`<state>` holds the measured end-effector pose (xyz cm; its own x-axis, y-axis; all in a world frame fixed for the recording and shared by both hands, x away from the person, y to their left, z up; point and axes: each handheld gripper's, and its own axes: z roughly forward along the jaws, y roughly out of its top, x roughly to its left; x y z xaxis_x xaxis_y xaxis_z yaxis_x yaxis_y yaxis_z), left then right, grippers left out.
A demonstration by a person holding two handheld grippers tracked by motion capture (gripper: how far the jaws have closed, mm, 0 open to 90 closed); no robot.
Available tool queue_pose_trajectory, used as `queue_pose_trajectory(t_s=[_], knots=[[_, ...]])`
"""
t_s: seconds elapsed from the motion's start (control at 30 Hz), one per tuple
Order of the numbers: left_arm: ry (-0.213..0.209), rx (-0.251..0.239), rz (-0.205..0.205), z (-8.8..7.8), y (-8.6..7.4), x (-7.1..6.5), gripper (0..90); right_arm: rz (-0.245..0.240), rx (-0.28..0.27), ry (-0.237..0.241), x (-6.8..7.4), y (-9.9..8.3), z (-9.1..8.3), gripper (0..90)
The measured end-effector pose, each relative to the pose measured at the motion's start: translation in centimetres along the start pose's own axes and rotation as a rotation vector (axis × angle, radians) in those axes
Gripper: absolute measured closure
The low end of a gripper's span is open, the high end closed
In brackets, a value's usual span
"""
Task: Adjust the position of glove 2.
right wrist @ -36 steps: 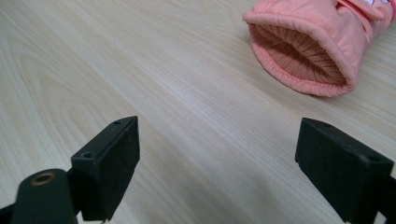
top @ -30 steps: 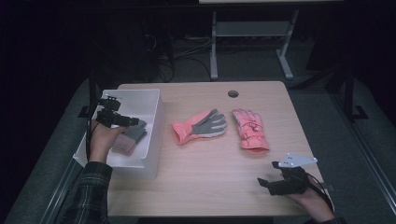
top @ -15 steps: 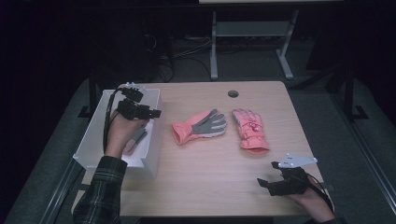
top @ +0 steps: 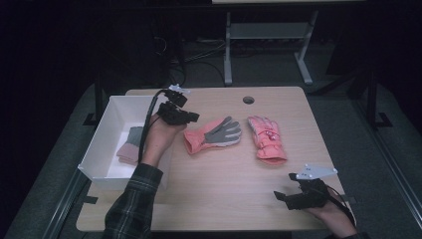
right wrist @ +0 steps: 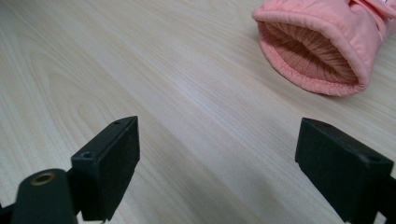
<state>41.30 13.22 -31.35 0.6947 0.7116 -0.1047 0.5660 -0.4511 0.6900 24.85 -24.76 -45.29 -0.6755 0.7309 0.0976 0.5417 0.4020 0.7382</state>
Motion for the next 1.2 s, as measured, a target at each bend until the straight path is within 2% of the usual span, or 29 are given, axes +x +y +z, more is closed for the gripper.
queue_pose_trajectory(t_s=[0.23,0.3,0.33,0.47,0.63,0.83,0.97,1.1,1.2], knots=[[0.001,0.041,0.020,4.6,0.3,-1.3,89.7,0.000,-0.008,0.009,-0.1,0.0,-0.1,13.5],[0.004,0.049,0.010,5.9,0.1,-1.3,89.7,0.002,-0.009,0.011,0.0,-0.1,-0.1,13.6],[0.019,0.064,0.023,6.4,0.0,-1.2,89.7,0.001,-0.009,0.013,0.0,-0.1,-0.1,13.6],[0.050,0.069,0.021,8.0,-0.2,-0.8,89.7,0.006,-0.007,0.012,-0.1,-0.2,-0.2,13.6],[0.065,0.101,0.015,9.9,-0.8,-0.1,89.7,0.001,-0.007,0.010,0.0,-0.3,-0.4,13.6],[0.077,0.139,-0.015,11.7,-2.3,0.7,89.7,0.009,-0.005,0.009,-0.1,-0.4,-0.5,13.5],[0.049,0.158,-0.039,12.6,-3.3,1.0,89.8,0.009,-0.003,0.004,0.0,-0.6,-0.7,13.6],[0.025,0.144,-0.049,12.4,-3.8,1.0,89.8,0.012,-0.002,0.002,0.0,-0.7,-0.7,13.6],[0.011,0.157,-0.040,12.0,-4.1,0.9,89.8,0.009,-0.001,0.003,0.0,-0.7,-0.7,13.6]])
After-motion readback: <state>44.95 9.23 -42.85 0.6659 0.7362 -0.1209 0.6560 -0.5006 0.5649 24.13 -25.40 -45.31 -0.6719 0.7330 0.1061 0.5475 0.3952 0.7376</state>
